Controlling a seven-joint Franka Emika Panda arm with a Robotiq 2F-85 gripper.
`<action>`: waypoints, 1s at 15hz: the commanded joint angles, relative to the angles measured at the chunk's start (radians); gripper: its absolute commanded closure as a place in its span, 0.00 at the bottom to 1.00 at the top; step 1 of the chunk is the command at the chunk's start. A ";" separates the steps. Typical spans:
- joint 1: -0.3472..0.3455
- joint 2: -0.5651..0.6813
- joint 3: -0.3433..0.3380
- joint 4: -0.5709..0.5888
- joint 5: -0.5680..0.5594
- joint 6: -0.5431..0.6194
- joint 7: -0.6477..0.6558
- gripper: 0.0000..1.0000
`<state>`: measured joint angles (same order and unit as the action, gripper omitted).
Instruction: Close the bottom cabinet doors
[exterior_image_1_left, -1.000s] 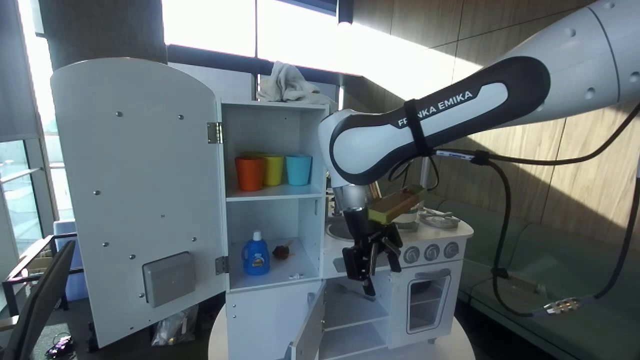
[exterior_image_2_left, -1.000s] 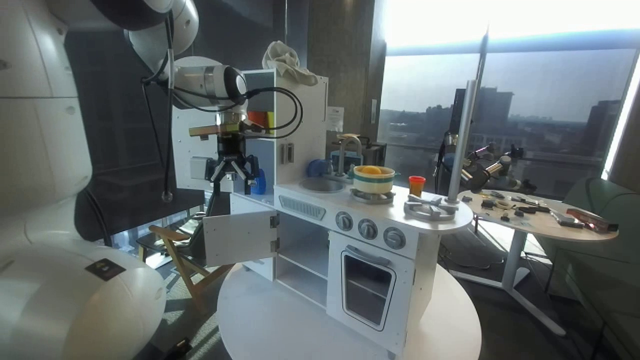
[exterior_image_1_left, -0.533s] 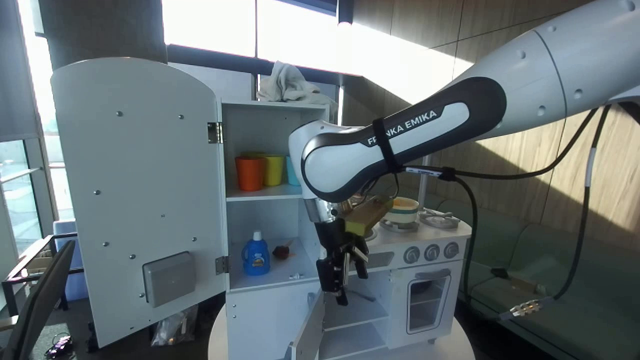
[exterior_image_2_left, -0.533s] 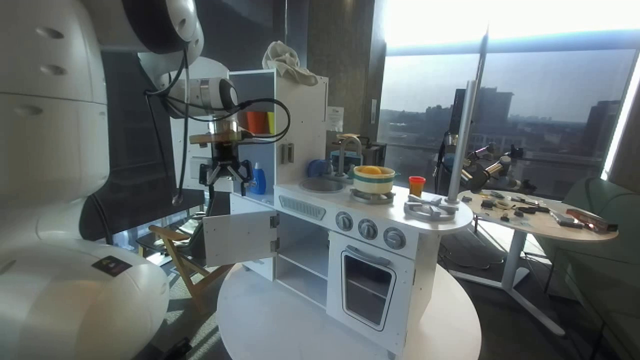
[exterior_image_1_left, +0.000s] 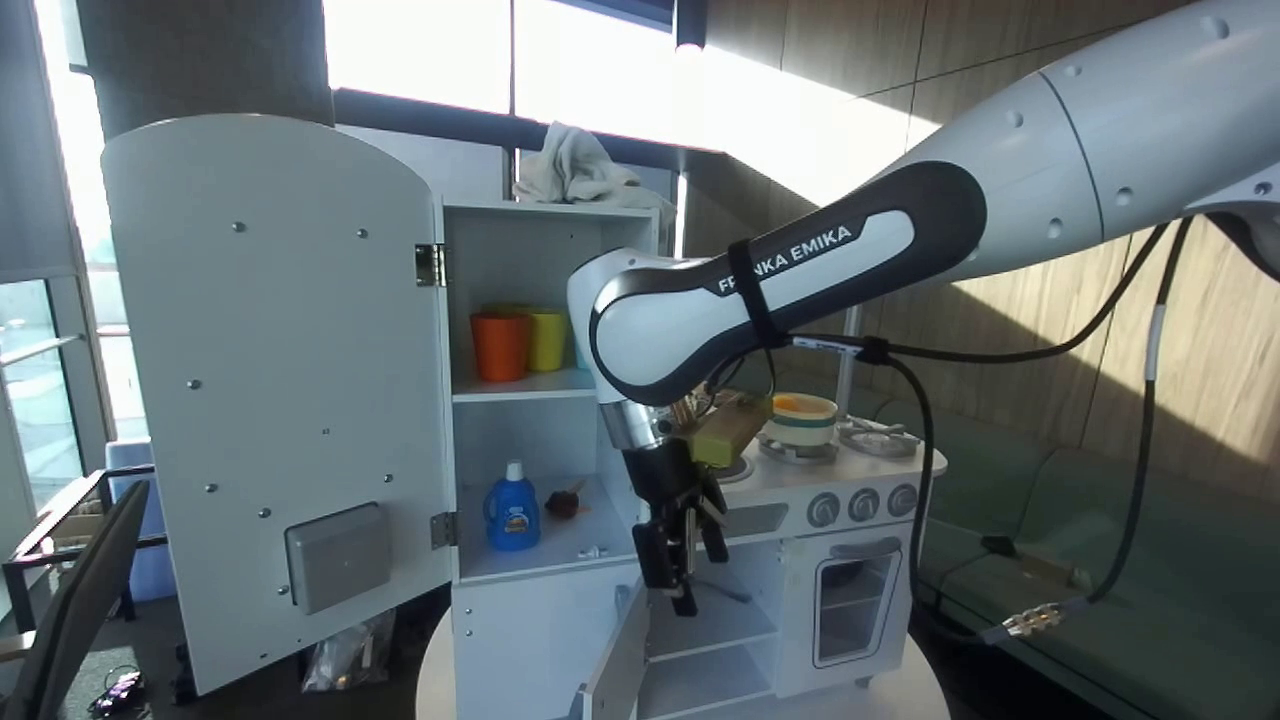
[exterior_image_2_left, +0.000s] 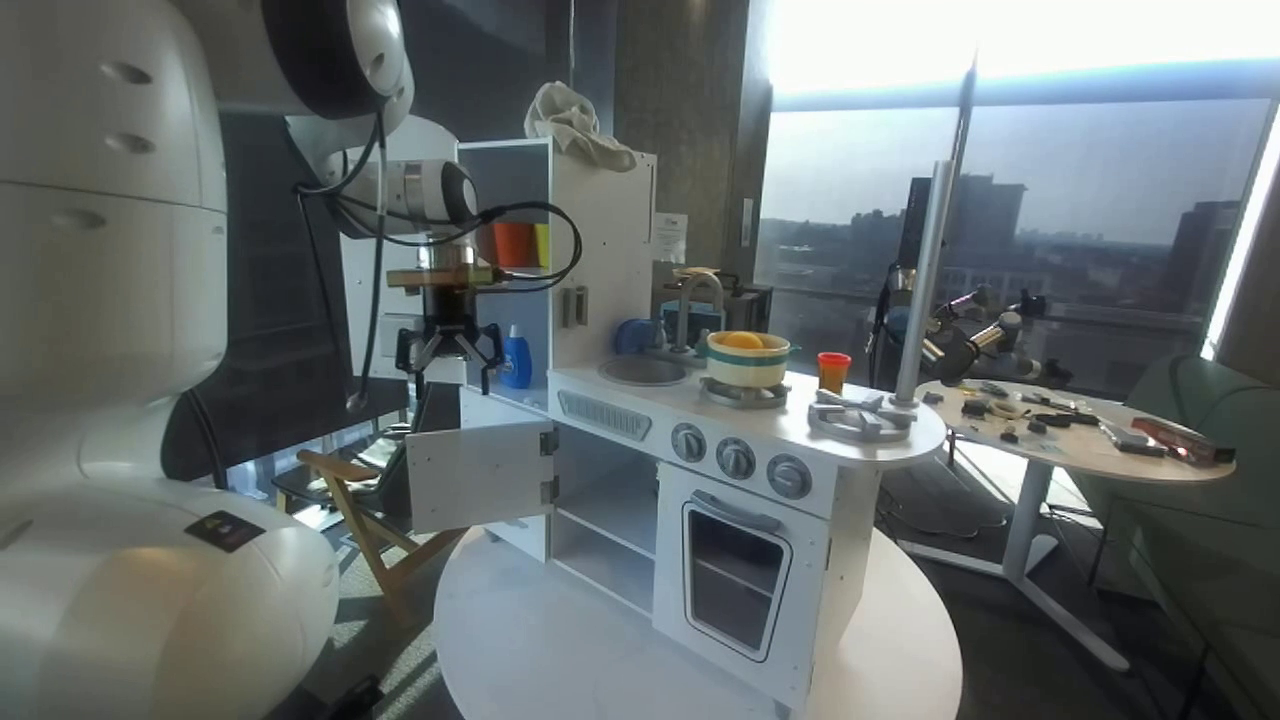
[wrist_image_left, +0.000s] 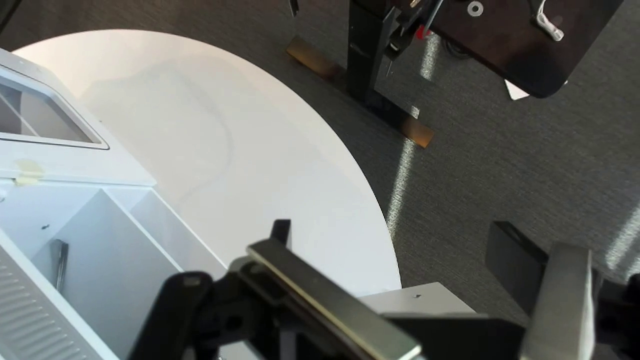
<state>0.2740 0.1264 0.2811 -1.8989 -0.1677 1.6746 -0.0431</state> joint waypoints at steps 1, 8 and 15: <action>0.013 0.027 0.001 0.012 0.031 0.048 0.055 0.00; 0.095 0.199 0.018 0.102 -0.003 0.186 0.145 0.00; 0.172 0.317 -0.005 0.280 -0.121 0.177 0.174 0.00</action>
<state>0.4147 0.3886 0.2927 -1.7222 -0.2560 1.8737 0.1226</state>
